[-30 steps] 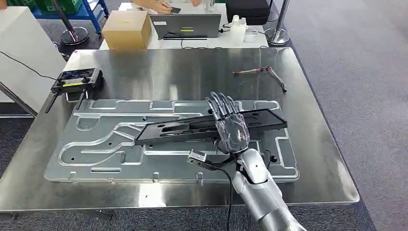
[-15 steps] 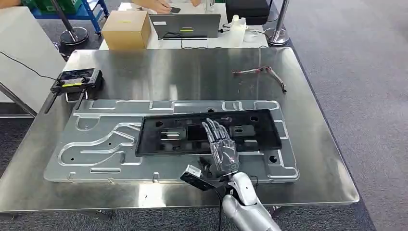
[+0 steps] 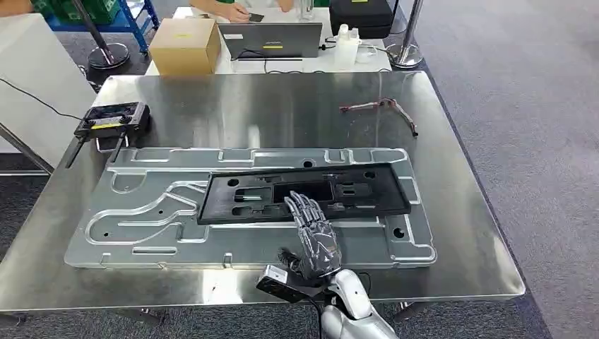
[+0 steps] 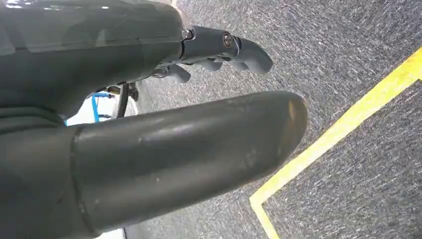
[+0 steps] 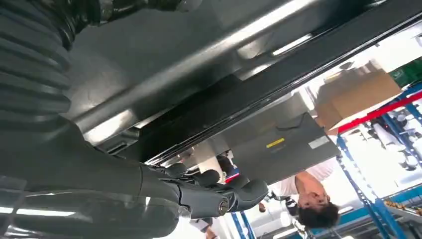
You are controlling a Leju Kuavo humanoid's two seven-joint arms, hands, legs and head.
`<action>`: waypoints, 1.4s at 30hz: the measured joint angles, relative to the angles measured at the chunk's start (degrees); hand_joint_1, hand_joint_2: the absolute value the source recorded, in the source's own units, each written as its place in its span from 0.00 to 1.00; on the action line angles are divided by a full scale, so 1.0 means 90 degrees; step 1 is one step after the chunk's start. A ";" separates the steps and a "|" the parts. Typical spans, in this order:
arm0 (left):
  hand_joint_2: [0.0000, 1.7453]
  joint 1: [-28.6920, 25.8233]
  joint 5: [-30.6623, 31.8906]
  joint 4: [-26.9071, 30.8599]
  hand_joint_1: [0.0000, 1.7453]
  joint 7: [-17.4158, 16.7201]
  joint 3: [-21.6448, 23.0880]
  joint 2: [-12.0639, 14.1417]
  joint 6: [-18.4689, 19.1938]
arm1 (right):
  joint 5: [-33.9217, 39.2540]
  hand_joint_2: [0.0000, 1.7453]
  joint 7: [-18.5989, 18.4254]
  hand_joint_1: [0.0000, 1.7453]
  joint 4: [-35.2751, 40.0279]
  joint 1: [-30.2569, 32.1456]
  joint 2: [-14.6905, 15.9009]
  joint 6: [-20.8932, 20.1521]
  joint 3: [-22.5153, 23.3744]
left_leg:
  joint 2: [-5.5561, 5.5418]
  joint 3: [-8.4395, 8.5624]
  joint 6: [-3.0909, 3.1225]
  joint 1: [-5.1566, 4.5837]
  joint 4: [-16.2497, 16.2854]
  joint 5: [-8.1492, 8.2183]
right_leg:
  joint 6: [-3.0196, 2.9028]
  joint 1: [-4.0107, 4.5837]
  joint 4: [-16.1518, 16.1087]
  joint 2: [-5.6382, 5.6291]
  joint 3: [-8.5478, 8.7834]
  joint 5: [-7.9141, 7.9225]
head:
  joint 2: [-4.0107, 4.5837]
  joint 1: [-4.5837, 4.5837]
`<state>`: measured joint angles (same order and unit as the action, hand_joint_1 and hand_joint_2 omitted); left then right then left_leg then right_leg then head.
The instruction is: Take the parts from the cabinet and place them on the table.
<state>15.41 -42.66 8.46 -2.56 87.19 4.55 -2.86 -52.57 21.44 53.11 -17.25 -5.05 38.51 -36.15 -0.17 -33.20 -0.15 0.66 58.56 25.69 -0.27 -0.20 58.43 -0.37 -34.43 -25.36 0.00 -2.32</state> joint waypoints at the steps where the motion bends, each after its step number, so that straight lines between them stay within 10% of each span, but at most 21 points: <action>1: 0.00 -0.0002 0.0000 0.0000 0.00 0.0000 0.0000 0.0000 0.0002 | 0.0007 1.00 0.0000 0.00 0.0034 0.0017 0.0017 0.0005 -0.0022 | -0.0001 0.0002 0.0000 0.0000 0.0000 0.0000 | 0.0000 0.0000 0.0000 0.0001 0.0002 0.0000 | 0.0000 0.0000; 42: 0.00 -0.0096 -0.0262 0.0000 0.00 0.0070 0.0000 0.0010 -0.0019 | -0.0576 1.00 -0.0180 0.00 0.4333 0.0912 0.1384 0.0168 -0.0605 | -0.0005 -0.0021 0.0003 -0.0001 0.0000 0.0002 | 0.0002 -0.0002 0.0000 0.0004 -0.0011 -0.0001 | 0.0000 0.0000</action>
<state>14.55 -45.03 8.46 -1.92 87.19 4.63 -3.04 -57.75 19.82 92.11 -9.04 7.41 40.02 -41.59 -0.22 -33.39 -0.12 0.65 58.57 25.71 -0.25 -0.21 58.43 -0.33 -34.53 -25.37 0.00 -2.32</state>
